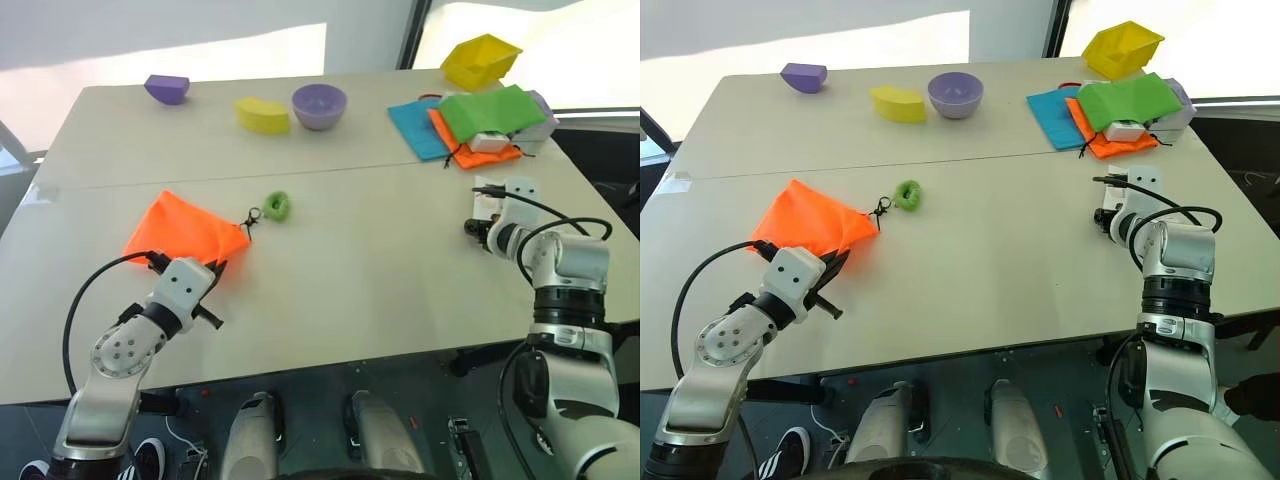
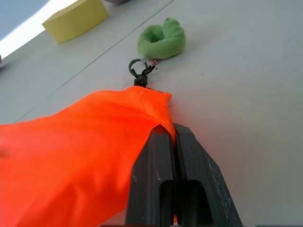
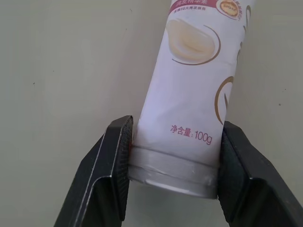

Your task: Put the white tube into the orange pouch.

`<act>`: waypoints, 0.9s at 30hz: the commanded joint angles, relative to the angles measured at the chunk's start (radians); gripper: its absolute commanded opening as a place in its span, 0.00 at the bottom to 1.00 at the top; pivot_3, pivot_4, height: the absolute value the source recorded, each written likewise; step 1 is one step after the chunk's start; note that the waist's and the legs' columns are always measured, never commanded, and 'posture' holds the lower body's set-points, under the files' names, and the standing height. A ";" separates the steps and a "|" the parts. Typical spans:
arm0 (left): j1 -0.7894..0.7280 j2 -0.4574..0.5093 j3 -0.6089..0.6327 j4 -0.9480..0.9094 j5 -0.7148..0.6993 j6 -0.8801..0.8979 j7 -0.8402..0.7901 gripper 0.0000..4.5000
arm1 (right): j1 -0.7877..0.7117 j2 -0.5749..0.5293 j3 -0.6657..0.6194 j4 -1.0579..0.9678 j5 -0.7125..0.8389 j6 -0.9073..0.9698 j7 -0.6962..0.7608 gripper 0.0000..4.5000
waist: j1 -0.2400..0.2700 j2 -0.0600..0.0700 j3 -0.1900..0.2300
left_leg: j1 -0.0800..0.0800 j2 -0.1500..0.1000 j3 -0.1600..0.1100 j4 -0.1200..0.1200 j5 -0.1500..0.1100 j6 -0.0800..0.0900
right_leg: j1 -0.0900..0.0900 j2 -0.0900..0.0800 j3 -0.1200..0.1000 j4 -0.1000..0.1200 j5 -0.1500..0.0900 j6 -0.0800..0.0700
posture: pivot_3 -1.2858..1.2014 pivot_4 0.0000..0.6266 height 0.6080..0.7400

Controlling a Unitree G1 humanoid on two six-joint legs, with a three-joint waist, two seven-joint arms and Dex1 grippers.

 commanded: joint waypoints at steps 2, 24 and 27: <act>0.000 0.010 0.013 -0.026 -0.007 -0.018 -0.003 0.00 | 0.029 -0.014 0.028 -0.086 0.044 0.000 0.092 0.40 | 0.000 0.000 0.000 | 0.000 0.000 0.000 0.000 0.000 0.000 | 0.000 0.000 0.000 0.000 0.000 0.000 | 0.52 0.24 1.00; 0.123 0.075 0.151 -0.002 -0.065 -0.080 -0.065 0.00 | 0.248 -0.195 0.515 -0.453 -0.106 -0.539 0.595 0.40 | 0.001 0.000 0.000 | 0.000 -0.002 0.001 -0.002 -0.003 -0.003 | 0.000 -0.011 -0.003 -0.005 0.000 -0.002 | 0.52 0.24 1.00; 0.140 0.080 0.182 0.026 -0.068 -0.112 -0.062 0.00 | 0.228 -0.207 0.491 -0.381 -0.124 -0.579 0.589 0.40 | 0.000 0.000 0.000 | 0.000 -0.002 0.002 -0.004 -0.003 -0.002 | -0.001 -0.012 -0.003 -0.006 0.000 -0.002 | 0.52 0.24 1.00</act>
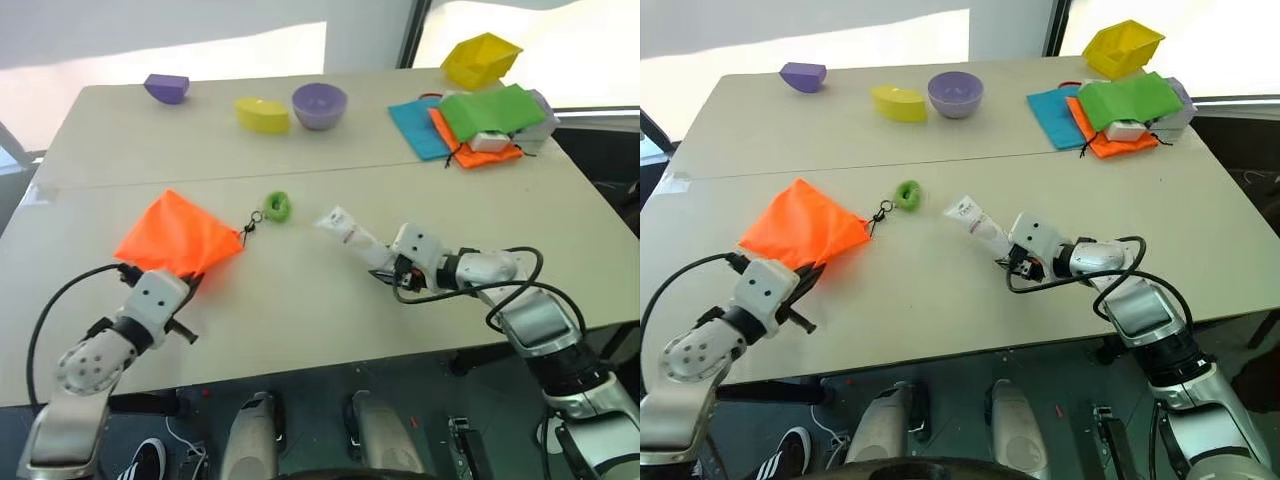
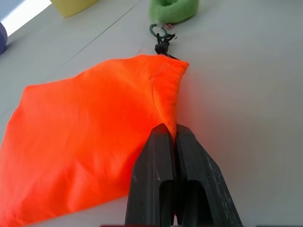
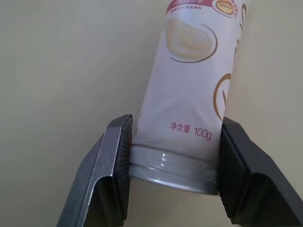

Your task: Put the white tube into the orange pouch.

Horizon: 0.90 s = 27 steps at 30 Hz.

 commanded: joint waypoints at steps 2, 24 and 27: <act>0.002 0.003 0.040 0.009 -0.011 -0.050 0.002 0.00 | -0.038 -0.018 -0.067 0.042 -0.013 -0.051 -0.004 0.51 | 0.001 0.000 0.000 | 0.000 0.000 0.000 -0.001 0.000 0.000 | 0.000 0.000 0.000 0.000 0.000 0.000 | 0.52 0.24 1.00; -0.089 -0.036 -0.057 -0.010 -0.042 -0.036 -0.018 0.00 | -0.319 0.515 0.258 0.474 -0.332 -0.832 -0.174 0.99 | -0.018 -0.002 -0.001 | 0.002 0.001 0.001 0.003 0.002 0.003 | 0.001 0.008 -0.004 0.004 0.001 0.001 | 0.52 0.24 1.00; -0.078 -0.042 -0.056 -0.048 -0.053 -0.012 -0.014 0.00 | -0.380 0.572 0.288 0.602 -0.397 -0.908 -0.238 0.99 | -0.015 -0.003 -0.002 | 0.002 0.002 0.001 0.004 0.002 0.002 | 0.001 0.007 -0.004 0.005 0.001 0.001 | 0.52 0.24 1.00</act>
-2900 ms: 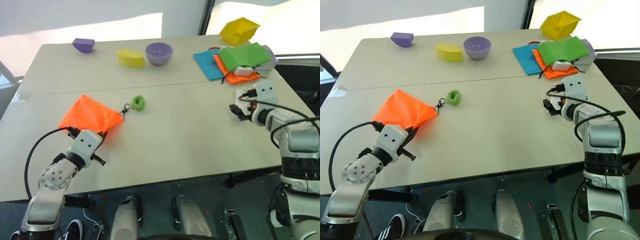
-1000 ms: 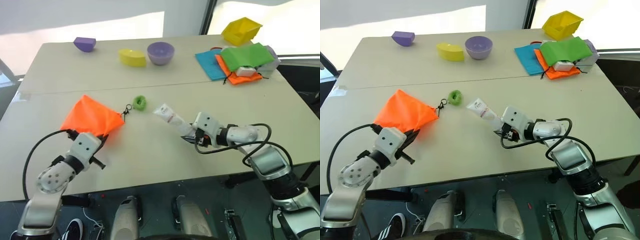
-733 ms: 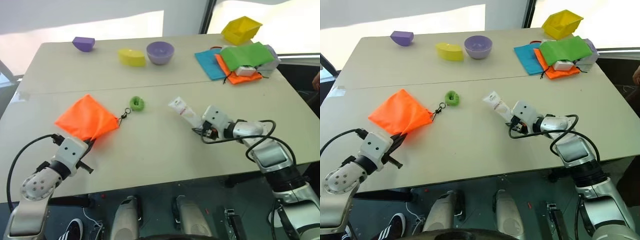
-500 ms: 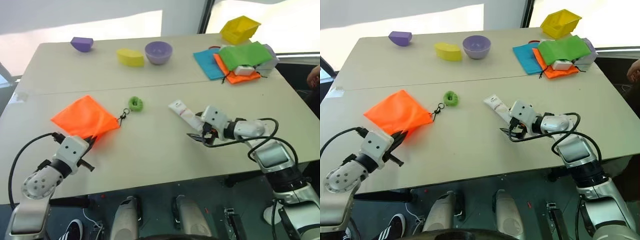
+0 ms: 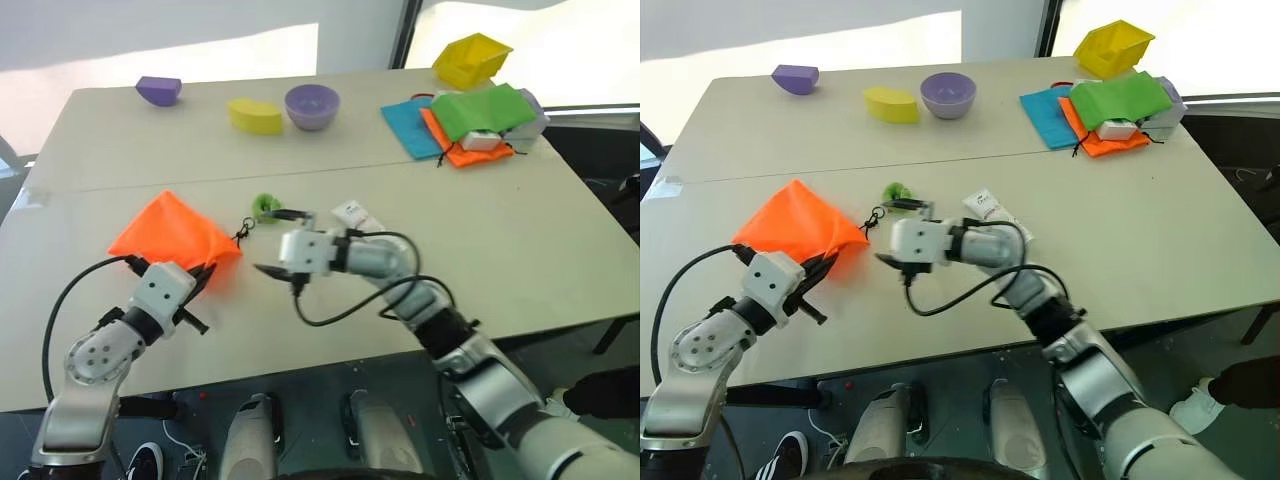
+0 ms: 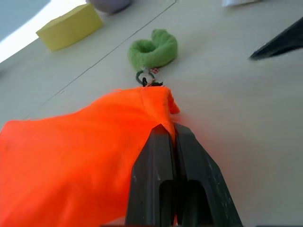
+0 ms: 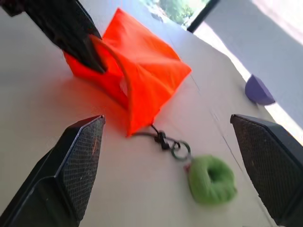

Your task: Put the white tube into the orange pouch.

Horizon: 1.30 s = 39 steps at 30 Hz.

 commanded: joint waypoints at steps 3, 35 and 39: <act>0.024 -0.013 0.012 -0.104 -0.040 0.041 0.014 0.00 | -0.067 0.090 0.016 0.154 -0.071 -0.128 -0.110 0.99 | -0.001 -0.002 -0.001 | 0.000 0.000 0.001 0.000 -0.001 -0.001 | 0.000 -0.005 0.000 0.000 0.000 0.000 | 0.52 0.24 1.00; -0.001 -0.004 -0.019 -0.129 -0.075 0.051 0.001 0.00 | -0.062 0.020 -0.125 0.170 -0.046 -0.091 -0.128 0.00 | -0.004 -0.002 -0.001 | 0.001 0.000 0.001 -0.005 -0.001 -0.005 | -0.004 -0.011 -0.005 0.006 0.000 0.000 | 0.52 0.24 1.00; -0.062 -0.004 -0.059 -0.097 -0.064 0.044 -0.004 0.00 | -0.011 -0.091 -0.169 0.031 0.017 -0.045 -0.045 0.00 | -0.006 -0.002 -0.002 | 0.001 -0.001 0.001 -0.004 -0.001 -0.005 | -0.002 -0.013 -0.007 0.004 0.000 -0.001 | 0.52 0.24 1.00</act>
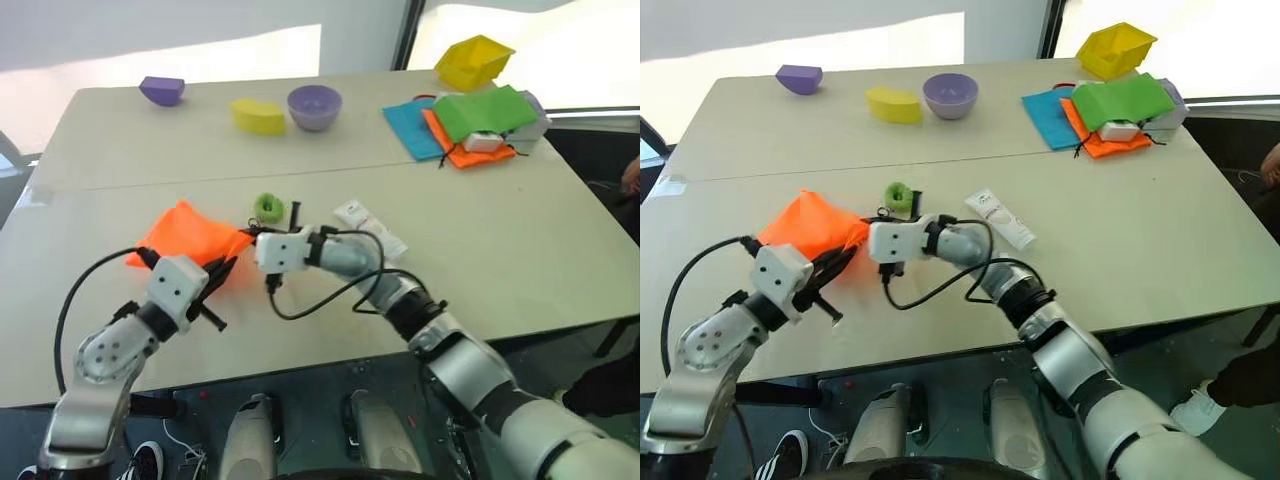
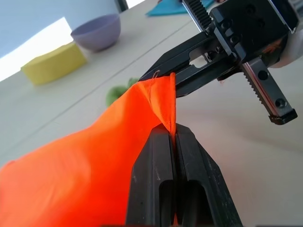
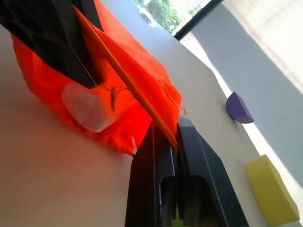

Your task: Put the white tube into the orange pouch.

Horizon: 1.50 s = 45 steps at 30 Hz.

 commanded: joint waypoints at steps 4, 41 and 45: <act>-0.072 0.003 -0.044 0.056 0.017 -0.021 -0.004 0.00 | 0.101 -0.159 -0.147 -0.241 0.126 0.144 0.099 0.00 | -0.004 0.000 0.000 | 0.001 0.001 0.000 0.000 0.001 0.002 | 0.000 0.002 0.000 0.000 0.000 0.001 | 0.52 0.24 1.00; -0.027 -0.036 -0.200 -0.032 -0.095 0.122 0.017 0.00 | 0.274 -0.381 -0.185 -0.519 0.099 0.345 0.122 0.00 | 0.023 0.000 0.000 | 0.000 0.001 0.001 0.005 0.001 0.004 | 0.002 0.000 -0.005 -0.010 0.007 -0.009 | 0.52 0.24 1.00; -0.054 -0.073 -0.240 -0.026 -0.079 0.133 0.037 0.00 | 0.265 -0.407 -0.191 -0.483 0.086 0.303 0.128 0.00 | 0.024 0.000 0.000 | 0.000 0.002 0.001 0.004 0.003 0.006 | 0.002 0.002 -0.006 -0.010 0.007 -0.008 | 0.52 0.24 1.00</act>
